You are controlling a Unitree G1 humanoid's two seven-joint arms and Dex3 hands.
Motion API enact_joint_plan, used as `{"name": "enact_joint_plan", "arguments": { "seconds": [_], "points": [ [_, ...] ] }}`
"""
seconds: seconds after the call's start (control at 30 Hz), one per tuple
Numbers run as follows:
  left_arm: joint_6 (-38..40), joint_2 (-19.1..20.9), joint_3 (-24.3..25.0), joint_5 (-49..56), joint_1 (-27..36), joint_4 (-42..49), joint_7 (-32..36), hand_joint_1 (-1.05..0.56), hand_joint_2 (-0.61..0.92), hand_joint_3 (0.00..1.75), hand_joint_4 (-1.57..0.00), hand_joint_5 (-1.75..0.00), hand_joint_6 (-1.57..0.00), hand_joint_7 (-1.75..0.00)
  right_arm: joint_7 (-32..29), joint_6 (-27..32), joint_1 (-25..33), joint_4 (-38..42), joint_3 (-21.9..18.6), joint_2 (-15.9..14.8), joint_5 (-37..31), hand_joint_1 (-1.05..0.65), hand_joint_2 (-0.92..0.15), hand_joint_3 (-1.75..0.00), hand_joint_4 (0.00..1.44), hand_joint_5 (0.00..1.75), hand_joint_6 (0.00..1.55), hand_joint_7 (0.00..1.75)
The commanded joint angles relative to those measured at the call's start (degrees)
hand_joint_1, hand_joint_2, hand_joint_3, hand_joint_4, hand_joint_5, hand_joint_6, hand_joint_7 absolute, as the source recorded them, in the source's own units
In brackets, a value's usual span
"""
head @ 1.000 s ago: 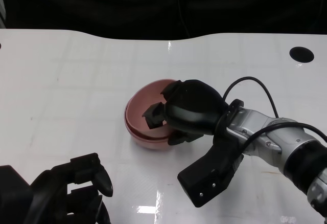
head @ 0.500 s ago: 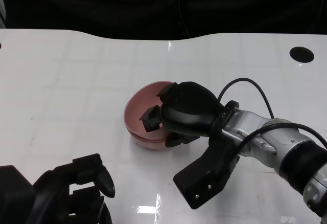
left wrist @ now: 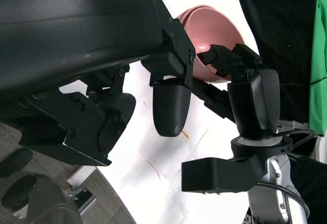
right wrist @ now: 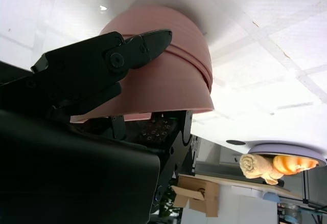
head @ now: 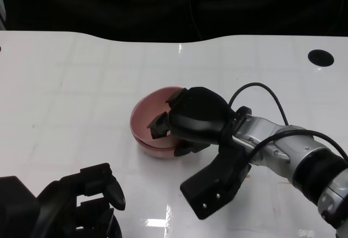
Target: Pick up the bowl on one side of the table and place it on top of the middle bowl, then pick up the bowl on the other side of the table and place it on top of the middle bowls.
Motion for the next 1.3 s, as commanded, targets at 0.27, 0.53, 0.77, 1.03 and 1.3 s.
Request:
{"name": "enact_joint_plan", "arguments": {
  "seconds": [0.27, 0.53, 0.77, 1.03, 1.3],
  "points": [
    [-0.9, 0.7, 0.5, 0.2, 0.7, 0.4, -0.1, 0.27, 0.73, 1.19, -0.73, -1.75, -0.61, -1.75, 10.3, 5.4, 1.6, -2.3, 0.3, -0.9, 1.5, -1.05, -0.92, -0.73, 0.0, 0.0, 0.0, 0.0],
    [-0.6, 0.6, 0.6, 0.2, 0.6, 0.4, 0.1, 0.27, 0.73, 1.18, -0.72, -1.75, -0.6, -1.75, 8.9, 6.1, 2.3, -2.6, 0.8, -1.0, 0.8, -1.05, -0.92, -0.77, 0.0, 0.0, 0.0, 0.0],
    [-0.1, 0.9, 0.8, -0.1, 0.2, 0.4, -0.1, 0.28, 0.73, 1.2, -0.74, -1.75, -0.61, -1.75, 7.6, 6.5, 2.4, -3.0, 1.4, -1.7, -0.5, -1.05, -0.92, -0.77, 0.0, 0.0, 0.0, 0.0],
    [0.2, 0.8, 0.9, 0.0, 0.0, 0.4, 0.2, 0.3, 0.74, 1.2, -0.74, -1.75, -0.61, -1.75, 7.3, 4.7, 3.1, -9.5, -0.9, -5.8, 0.4, -1.05, -0.92, -0.76, 0.0, 0.0, 0.0, 0.0],
    [0.4, 0.8, 1.3, 0.0, 0.0, 0.4, 0.3, 0.31, 0.75, 1.18, -0.73, -1.75, -0.61, -1.75, 13.0, 4.0, 5.3, -19.7, -4.1, -11.1, 2.7, -1.05, -0.92, -0.73, 0.0, 0.0, 0.0, 0.0]
  ]
}}
